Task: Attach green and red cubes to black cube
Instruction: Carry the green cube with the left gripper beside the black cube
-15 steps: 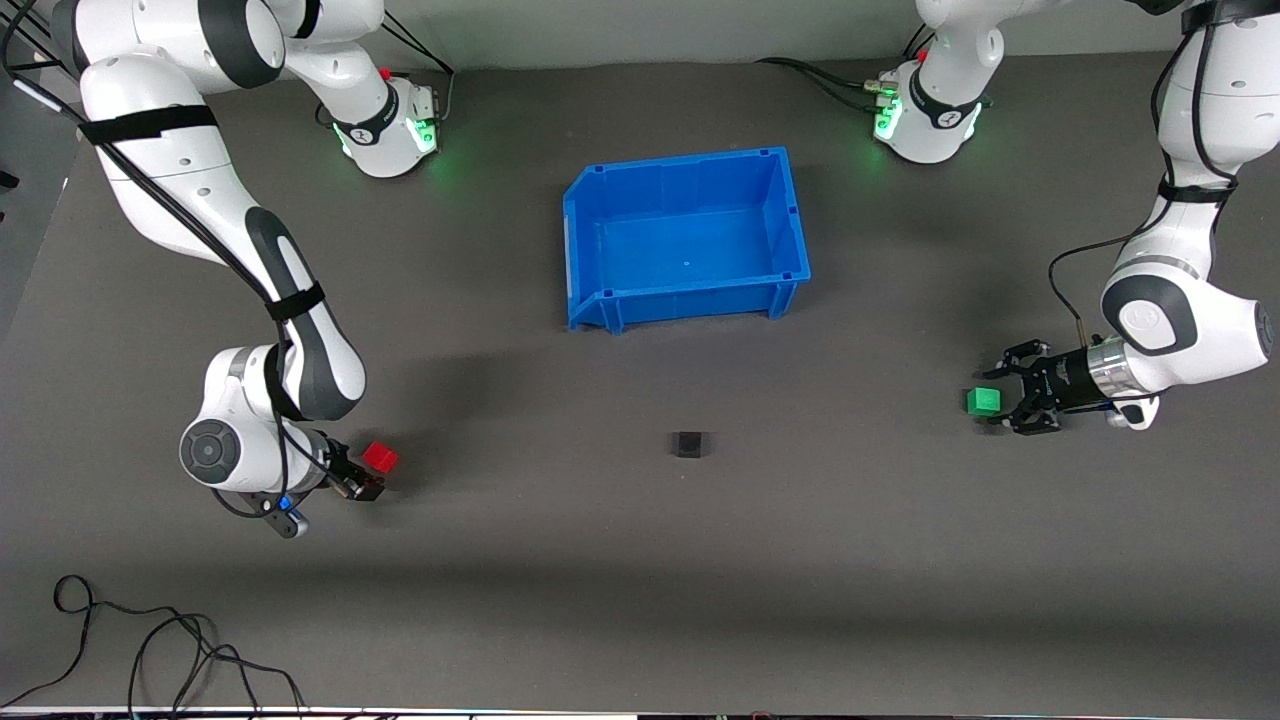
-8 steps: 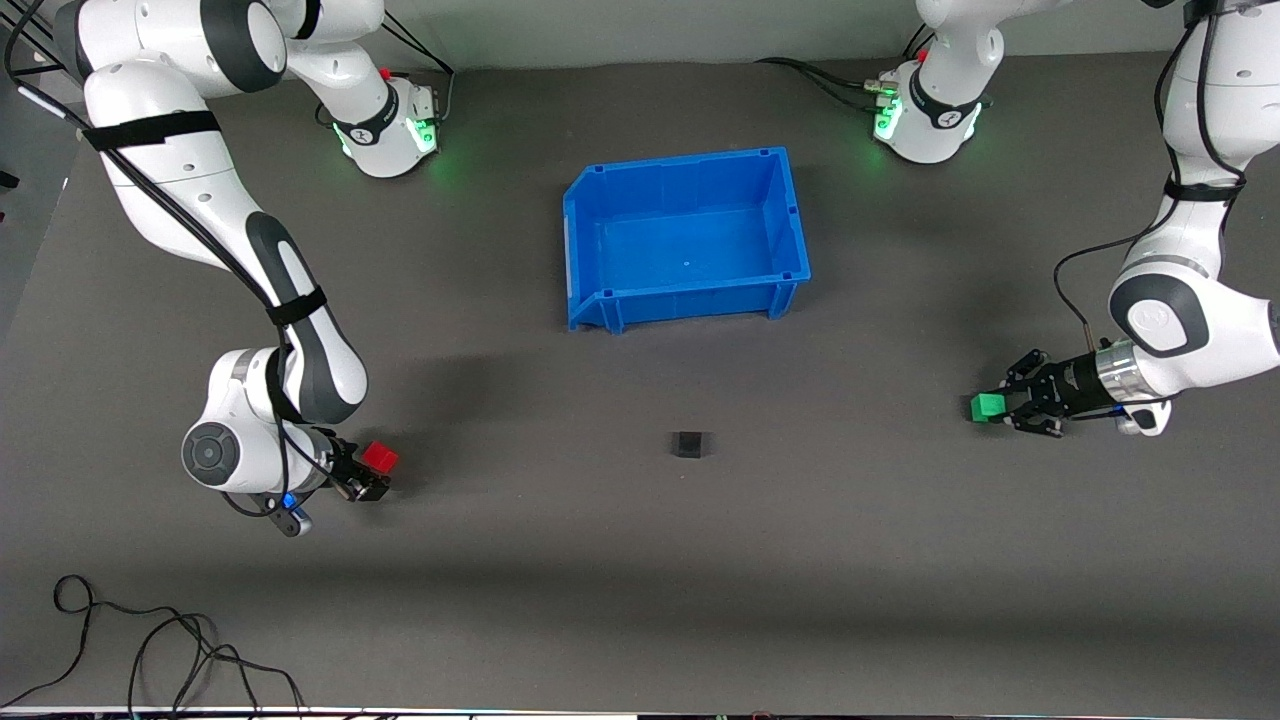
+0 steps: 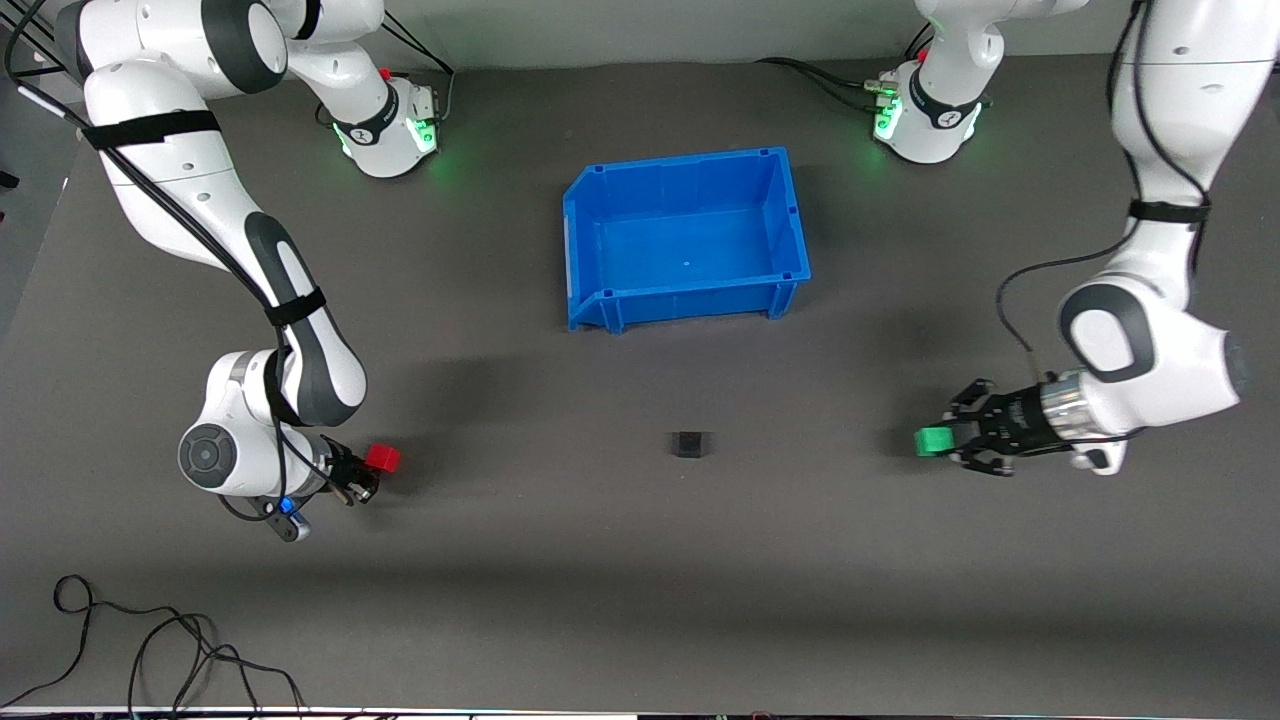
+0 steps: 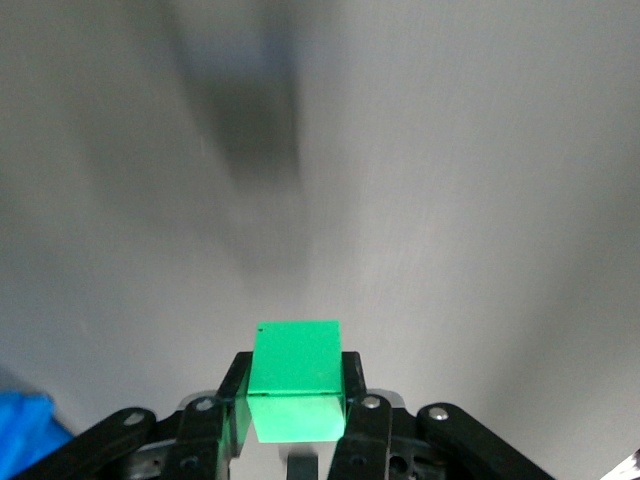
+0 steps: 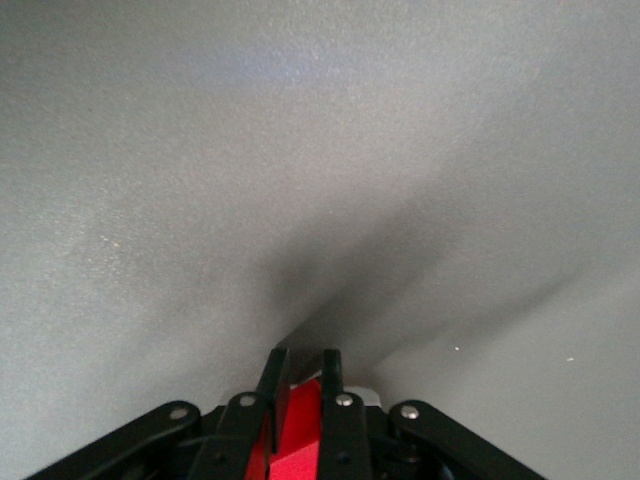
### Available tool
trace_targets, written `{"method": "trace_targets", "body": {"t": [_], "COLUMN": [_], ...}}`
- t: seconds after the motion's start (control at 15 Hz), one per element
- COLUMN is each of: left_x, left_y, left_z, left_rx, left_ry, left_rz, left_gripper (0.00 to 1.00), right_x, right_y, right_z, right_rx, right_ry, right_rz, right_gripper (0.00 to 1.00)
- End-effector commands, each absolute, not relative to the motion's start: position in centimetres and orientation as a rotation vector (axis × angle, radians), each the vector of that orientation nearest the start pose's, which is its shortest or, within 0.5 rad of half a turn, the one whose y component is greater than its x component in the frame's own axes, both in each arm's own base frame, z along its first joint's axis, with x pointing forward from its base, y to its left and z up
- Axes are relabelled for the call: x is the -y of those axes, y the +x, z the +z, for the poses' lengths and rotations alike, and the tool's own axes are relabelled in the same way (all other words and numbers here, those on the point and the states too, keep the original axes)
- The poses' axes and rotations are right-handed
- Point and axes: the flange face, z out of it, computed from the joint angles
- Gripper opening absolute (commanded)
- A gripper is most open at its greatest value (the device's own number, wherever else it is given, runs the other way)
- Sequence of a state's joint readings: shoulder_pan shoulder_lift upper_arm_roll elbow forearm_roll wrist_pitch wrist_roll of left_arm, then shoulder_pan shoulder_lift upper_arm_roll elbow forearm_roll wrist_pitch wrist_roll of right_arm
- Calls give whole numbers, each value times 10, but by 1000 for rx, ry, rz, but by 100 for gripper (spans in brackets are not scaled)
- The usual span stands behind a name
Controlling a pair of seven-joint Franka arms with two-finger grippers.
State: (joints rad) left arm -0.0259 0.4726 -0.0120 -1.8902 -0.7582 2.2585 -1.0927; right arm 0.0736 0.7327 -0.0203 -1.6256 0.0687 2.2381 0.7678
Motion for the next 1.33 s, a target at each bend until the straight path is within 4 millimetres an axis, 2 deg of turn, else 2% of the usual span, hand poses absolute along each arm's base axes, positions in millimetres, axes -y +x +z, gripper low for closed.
{"method": "trace_targets", "body": {"t": [0.0,0.13,0.2,0.27,0.33,0.47,0.6,0.73,0.8,0.87,0.93,1.27], "left_x": [110,166,194,214,235,274,302,318,320,320,320,337], "left_y": [625,618,612,609,608,610,615,613,611,611,611,603], "left_z": [257,253,250,245,243,234,223,208,202,198,195,190], "left_rx": [-1909,-1918,-1915,-1920,-1915,-1906,-1909,-1911,-1914,-1917,-1918,-1914], "left_ry": [1815,1816,1831,1833,1835,1836,1826,1828,1833,1837,1836,1845], "left_rz": [-537,-523,-499,-466,-442,-424,-407,-375,-363,-360,-353,-359], "left_gripper": [16,15,15,15,15,15,15,15,15,15,15,15], "right_x": [-41,-41,-41,-41,-43,-50,-63,-77,-83,-83,-81,-68], "right_y": [681,681,679,679,679,677,674,668,666,666,668,670], "right_z": [191,190,188,187,188,186,184,182,181,181,182,183], "right_rx": [-1162,-1163,-1164,-1165,-1145,-1050,-1015,-992,-980,-977,-973,-923], "right_ry": [-2916,-2916,-2919,-2919,-2928,-2960,-2974,-2993,-2999,-3000,-3007,-3022], "right_rz": [196,199,212,224,224,234,243,306,315,315,305,295], "right_gripper": [20,20,32,72,82,89,91,91,87,67,58,54]}}
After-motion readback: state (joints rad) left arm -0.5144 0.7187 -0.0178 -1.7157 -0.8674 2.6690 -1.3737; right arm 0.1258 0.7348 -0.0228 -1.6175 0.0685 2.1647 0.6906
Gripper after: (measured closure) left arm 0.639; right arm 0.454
